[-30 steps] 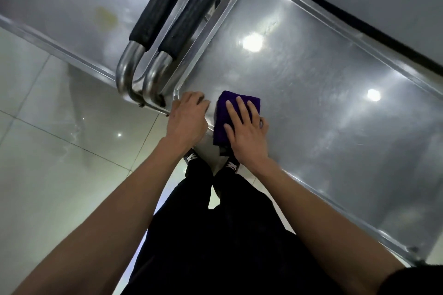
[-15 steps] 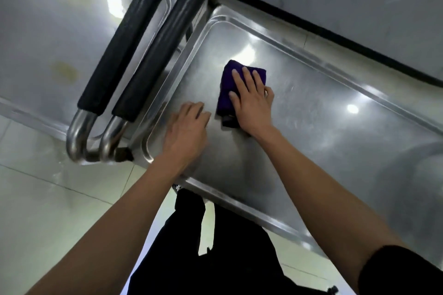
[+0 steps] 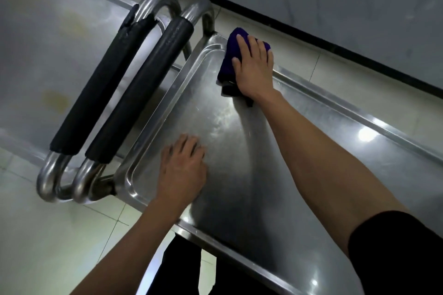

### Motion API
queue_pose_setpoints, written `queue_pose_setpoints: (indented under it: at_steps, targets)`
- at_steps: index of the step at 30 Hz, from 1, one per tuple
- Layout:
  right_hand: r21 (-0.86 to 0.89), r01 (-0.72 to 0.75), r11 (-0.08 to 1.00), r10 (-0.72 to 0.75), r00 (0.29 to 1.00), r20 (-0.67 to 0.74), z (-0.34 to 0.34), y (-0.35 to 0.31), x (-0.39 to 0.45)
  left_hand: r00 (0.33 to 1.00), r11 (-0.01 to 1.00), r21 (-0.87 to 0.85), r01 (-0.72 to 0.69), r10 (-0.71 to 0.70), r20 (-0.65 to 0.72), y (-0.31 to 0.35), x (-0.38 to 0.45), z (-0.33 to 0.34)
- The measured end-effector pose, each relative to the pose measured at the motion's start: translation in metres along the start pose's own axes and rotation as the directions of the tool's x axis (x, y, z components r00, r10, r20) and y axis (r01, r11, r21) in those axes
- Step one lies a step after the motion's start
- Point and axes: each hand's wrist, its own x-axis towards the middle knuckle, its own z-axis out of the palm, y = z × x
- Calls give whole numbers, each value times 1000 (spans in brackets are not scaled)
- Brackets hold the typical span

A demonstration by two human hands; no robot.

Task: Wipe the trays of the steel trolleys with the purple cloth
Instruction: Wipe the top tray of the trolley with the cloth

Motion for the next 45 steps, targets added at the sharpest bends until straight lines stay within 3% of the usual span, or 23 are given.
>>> queue_pose_setpoints:
  at_steps: [9, 22, 32, 36, 45]
  targets:
    - [2, 187, 982, -186, 978, 94, 16, -32, -56, 998, 999, -41, 30, -28, 48, -9, -19, 6]
    - [33, 331, 943, -332, 925, 183, 63, -110, -197, 952, 962, -153, 226, -251, -174, -64, -154, 17]
    - [134, 288, 948, -313, 917, 248, 106, -180, -301, 885, 893, -271, 361, -419, -203, -82, -208, 24]
    - [117, 306, 945, -325, 920, 221, 108, -182, -304, 874, 869, -266, 418, -464, -144, -88, -213, 20]
    - [112, 299, 947, -315, 936, 159, 91, -164, -239, 919, 921, -217, 323, -360, -161, -75, -175, 7]
